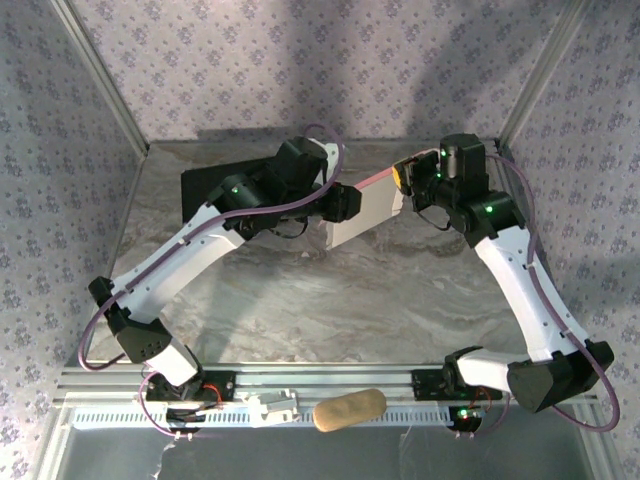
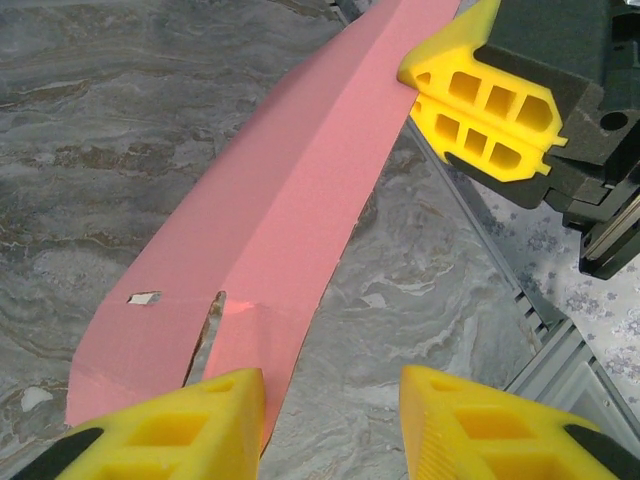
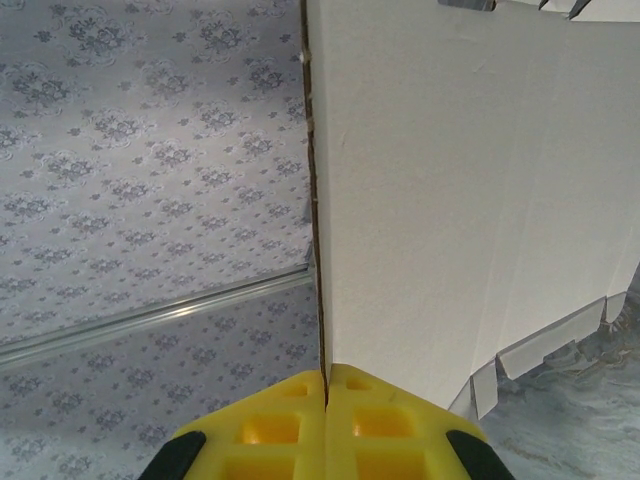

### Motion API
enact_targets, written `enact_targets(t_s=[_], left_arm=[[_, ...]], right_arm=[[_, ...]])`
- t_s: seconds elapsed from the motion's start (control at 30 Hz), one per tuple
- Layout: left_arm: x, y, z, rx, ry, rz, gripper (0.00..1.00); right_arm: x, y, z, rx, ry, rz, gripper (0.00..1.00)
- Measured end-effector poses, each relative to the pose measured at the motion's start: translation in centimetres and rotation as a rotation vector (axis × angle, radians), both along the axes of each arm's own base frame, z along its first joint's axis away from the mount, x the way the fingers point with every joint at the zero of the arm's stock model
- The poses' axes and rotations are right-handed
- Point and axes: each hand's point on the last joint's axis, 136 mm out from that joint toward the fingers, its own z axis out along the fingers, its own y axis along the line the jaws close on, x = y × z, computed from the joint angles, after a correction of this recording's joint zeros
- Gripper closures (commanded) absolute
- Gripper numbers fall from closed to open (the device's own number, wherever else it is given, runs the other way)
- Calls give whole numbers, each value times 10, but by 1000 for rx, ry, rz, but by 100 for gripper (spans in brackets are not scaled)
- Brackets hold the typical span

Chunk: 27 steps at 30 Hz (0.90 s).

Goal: Fold the paper box

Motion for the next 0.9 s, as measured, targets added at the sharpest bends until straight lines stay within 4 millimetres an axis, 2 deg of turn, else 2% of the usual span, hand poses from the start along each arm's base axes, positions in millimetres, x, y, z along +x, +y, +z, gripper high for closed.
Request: enact_targets(t_s=[0.17, 0.33, 0.53, 0.63, 0.8, 0.9], left_arm=[[1, -2, -2, -7, 15, 8, 60], [2, -10, 5, -58, 12, 16, 60], [3, -14, -7, -65, 43, 34, 61], [5, -14, -7, -75, 41, 50, 60], [8, -7, -8, -86, 23, 86, 57], [4, 3, -1, -100, 2, 102, 56]], right_arm=[[1, 1, -2, 7, -4, -1, 100], [3, 2, -6, 19, 1, -7, 100], [4, 3, -13, 31, 15, -14, 100], [4, 3, -13, 36, 14, -16, 100], [1, 1, -11, 42, 7, -18, 100], [-1, 0, -9, 44, 1, -18, 100]])
